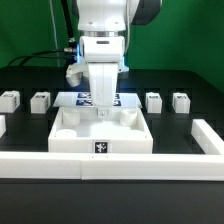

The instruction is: Assemble square table

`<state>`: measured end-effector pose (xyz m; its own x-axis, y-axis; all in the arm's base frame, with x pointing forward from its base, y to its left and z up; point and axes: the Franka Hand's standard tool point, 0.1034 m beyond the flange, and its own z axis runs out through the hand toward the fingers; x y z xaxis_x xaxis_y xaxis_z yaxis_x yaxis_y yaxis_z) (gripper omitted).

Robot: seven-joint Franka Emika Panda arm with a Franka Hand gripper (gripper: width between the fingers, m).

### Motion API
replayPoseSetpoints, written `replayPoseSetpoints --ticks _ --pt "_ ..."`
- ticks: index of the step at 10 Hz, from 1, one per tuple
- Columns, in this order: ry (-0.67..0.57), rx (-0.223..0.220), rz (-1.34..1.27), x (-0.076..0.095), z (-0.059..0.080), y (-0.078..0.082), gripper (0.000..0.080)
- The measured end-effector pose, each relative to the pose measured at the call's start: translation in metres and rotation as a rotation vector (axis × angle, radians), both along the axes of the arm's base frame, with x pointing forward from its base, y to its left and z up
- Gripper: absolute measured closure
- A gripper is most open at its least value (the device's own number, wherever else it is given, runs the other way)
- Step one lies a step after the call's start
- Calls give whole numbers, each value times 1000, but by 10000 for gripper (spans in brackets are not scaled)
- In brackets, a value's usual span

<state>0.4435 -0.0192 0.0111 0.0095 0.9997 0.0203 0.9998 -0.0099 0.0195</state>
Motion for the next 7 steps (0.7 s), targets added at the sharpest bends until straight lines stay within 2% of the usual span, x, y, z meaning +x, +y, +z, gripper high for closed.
replayPoseSetpoints --ticks 2,4,6,7 --pt "0 1 -6 1 0 1 742" --pt "-21 15 -19 24 1 31 742" --pt "-27 23 -6 46 1 46 742" --pt "-1 24 -8 48 0 56 742"
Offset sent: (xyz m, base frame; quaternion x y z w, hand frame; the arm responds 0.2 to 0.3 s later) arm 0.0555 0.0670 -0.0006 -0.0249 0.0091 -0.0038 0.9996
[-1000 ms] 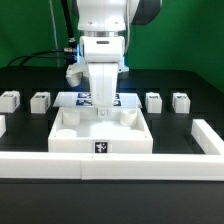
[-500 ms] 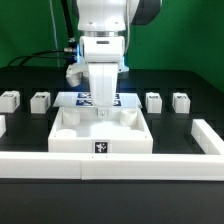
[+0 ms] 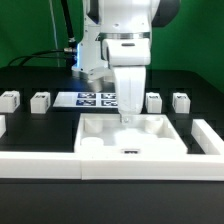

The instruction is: Assemble square table

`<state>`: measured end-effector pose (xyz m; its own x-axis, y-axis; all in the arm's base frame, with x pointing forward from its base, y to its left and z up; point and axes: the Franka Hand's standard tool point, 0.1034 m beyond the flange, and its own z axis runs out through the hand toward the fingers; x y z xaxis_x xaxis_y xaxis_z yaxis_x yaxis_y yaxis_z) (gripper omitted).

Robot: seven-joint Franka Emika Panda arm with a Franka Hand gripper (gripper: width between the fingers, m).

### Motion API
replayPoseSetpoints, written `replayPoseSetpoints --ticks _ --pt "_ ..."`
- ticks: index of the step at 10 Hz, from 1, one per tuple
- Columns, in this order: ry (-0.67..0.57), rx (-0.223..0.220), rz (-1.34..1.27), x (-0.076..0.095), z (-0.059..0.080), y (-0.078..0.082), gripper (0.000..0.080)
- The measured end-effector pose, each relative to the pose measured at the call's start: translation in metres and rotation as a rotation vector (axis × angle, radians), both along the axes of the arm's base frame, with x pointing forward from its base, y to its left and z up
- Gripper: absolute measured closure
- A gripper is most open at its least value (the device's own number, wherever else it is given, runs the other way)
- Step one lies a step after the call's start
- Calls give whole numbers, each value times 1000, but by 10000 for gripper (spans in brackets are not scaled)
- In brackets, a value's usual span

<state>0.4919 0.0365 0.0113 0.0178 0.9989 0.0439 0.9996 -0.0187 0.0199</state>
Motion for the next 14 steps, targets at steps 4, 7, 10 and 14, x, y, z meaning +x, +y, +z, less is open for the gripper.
replayPoseSetpoints --ticks 4,7,10,14 --pt "39 1 -9 1 0 20 742" --pt "45 12 -2 2 2 36 742" --pt "36 15 -6 2 0 36 742" --pt "33 16 -8 2 0 35 627"
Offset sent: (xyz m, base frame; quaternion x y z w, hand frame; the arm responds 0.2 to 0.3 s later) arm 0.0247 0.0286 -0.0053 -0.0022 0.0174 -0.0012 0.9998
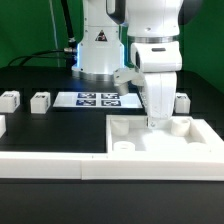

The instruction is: Assemble square table

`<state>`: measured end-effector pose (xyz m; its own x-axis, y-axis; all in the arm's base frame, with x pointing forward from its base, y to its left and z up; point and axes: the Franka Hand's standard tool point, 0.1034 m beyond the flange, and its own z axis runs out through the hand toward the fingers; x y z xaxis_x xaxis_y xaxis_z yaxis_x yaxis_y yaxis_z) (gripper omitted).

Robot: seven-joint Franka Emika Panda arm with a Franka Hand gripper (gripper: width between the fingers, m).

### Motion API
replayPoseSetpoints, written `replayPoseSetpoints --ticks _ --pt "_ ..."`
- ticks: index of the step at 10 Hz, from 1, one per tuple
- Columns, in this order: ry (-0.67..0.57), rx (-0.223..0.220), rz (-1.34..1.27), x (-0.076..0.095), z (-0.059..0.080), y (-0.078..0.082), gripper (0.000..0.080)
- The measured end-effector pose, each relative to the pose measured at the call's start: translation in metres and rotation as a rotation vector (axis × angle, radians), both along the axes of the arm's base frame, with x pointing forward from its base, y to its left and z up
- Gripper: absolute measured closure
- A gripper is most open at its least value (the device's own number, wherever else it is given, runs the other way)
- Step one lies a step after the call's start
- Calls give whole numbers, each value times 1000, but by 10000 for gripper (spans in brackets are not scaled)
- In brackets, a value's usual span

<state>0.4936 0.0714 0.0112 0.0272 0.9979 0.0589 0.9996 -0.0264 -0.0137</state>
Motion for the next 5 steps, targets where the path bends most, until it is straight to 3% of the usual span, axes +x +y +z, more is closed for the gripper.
replayPoseSetpoints --ticks 1,2,3,4,5 --pt "0 0 0 0 0 0 440" --pt "0 0 -1 0 0 0 440" --pt "0 0 -1 0 0 0 239" --pt "0 0 -1 0 0 -1 167" --pt "0 0 -1 0 0 -1 167"
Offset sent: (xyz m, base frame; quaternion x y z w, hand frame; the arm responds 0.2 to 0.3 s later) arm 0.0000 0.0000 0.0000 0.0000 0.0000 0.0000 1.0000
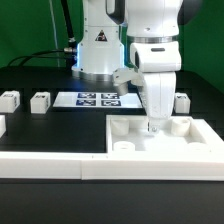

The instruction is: Assemble square table

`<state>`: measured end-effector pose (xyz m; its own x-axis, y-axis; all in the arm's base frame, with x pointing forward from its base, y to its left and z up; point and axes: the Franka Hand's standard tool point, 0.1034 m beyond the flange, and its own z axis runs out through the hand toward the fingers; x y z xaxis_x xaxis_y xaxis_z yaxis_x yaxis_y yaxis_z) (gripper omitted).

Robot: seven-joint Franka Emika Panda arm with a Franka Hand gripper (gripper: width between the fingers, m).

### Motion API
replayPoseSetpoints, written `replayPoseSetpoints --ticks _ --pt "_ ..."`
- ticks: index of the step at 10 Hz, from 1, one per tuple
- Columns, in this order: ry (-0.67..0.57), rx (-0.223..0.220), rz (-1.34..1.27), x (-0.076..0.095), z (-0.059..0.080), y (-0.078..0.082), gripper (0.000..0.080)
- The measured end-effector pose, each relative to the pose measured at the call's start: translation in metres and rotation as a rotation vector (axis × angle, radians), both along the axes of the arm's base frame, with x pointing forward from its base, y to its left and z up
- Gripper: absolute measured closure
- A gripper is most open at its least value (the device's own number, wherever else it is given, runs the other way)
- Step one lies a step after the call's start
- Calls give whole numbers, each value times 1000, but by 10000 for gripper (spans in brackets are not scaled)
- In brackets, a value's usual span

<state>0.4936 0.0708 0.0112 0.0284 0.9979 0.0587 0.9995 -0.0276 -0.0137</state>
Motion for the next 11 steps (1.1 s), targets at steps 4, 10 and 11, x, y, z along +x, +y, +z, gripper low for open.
replayPoseSetpoints --ticks 4,10,11 --pt "0 0 -1 0 0 0 151" --pt "-29 -6 -374 -31 36 48 151" --pt "-23 -4 -525 -34 42 61 151"
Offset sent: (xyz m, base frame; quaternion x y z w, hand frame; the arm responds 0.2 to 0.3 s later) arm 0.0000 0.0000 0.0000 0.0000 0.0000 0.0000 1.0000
